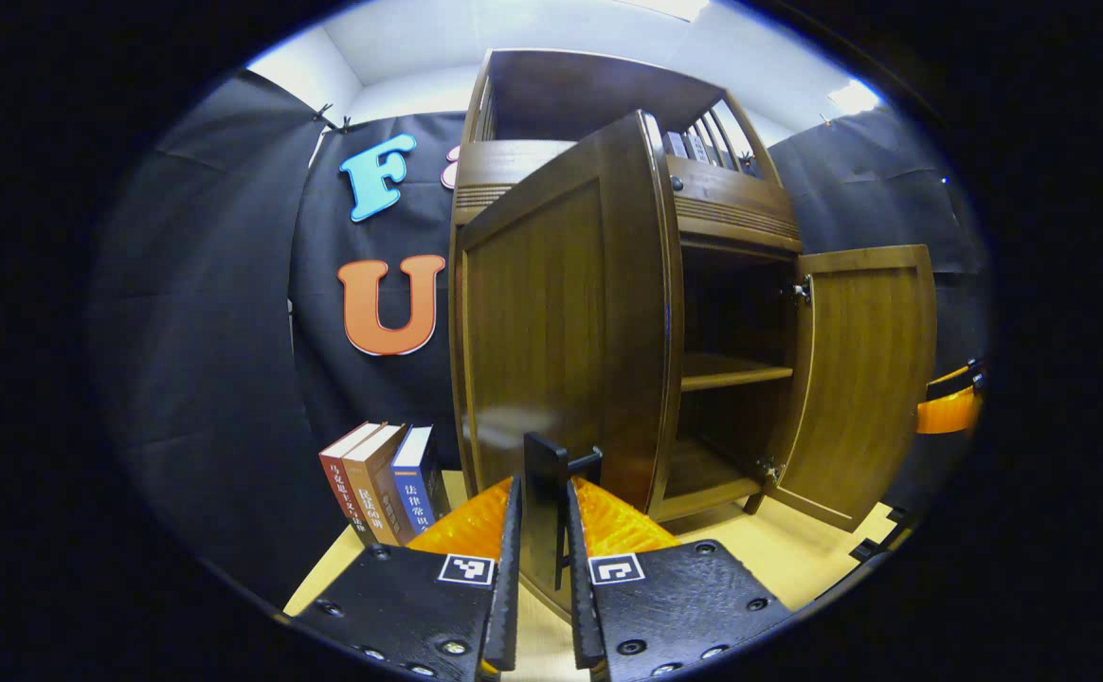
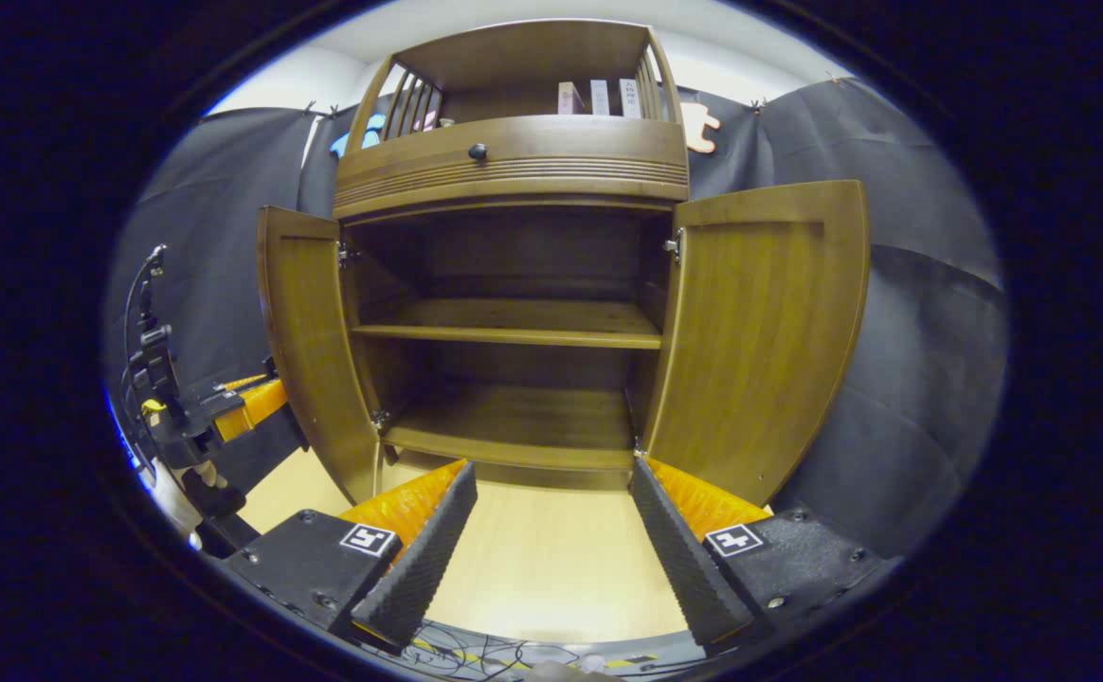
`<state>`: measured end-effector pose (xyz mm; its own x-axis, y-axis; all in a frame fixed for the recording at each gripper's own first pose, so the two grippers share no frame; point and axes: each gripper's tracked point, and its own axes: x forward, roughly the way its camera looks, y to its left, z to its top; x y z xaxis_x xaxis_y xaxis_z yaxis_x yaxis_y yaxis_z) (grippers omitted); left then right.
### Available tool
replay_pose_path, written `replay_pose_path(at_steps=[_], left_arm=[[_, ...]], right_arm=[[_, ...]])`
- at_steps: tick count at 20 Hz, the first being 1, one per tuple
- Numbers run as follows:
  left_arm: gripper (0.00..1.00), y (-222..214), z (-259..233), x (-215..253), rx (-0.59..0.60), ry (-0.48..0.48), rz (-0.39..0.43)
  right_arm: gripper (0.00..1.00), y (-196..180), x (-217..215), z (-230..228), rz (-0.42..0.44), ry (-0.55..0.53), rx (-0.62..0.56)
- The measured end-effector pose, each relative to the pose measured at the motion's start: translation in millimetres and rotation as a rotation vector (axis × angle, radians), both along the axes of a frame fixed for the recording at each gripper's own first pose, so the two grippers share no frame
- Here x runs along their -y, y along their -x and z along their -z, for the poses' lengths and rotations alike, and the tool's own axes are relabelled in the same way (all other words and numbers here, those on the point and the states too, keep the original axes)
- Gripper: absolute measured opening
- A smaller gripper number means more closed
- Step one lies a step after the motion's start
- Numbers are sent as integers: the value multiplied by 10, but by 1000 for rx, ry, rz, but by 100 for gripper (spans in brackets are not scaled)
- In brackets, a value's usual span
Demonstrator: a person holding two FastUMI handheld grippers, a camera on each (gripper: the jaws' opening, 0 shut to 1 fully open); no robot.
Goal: Open the right door of the double-door shoe cabinet with the right hand, and open the left door with the left hand.
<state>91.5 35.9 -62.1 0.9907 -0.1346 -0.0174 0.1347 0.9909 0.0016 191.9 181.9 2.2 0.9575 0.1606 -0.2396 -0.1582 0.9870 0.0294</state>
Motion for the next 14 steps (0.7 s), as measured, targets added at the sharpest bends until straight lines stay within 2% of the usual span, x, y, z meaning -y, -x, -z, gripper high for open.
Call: replay_pose_path(at_steps=[1,3,5,7,10,13,14], left_arm=[[22,-113,7,-34,2,7,-19],[7,8,-6,-122,7,2,-26],[7,38,5,-219,6,5,-36],[2,86,9,-396,9,20,-72],[0,101,20,-741,15,38,-135],[0,89,38,-932,13,74,-147],[8,88,33,-950,17,83,-133]], right_arm=[[100,2,-25,8,-5,-2,-1],[100,6,-66,7,-11,-4,1],[100,6,-111,14,-18,-3,-2],[100,3,-143,16,-25,-1,-2],[100,25,-199,25,-36,0,-6],[100,60,-219,14,-44,-2,-4],[100,62,-222,5,-46,-4,-3]])
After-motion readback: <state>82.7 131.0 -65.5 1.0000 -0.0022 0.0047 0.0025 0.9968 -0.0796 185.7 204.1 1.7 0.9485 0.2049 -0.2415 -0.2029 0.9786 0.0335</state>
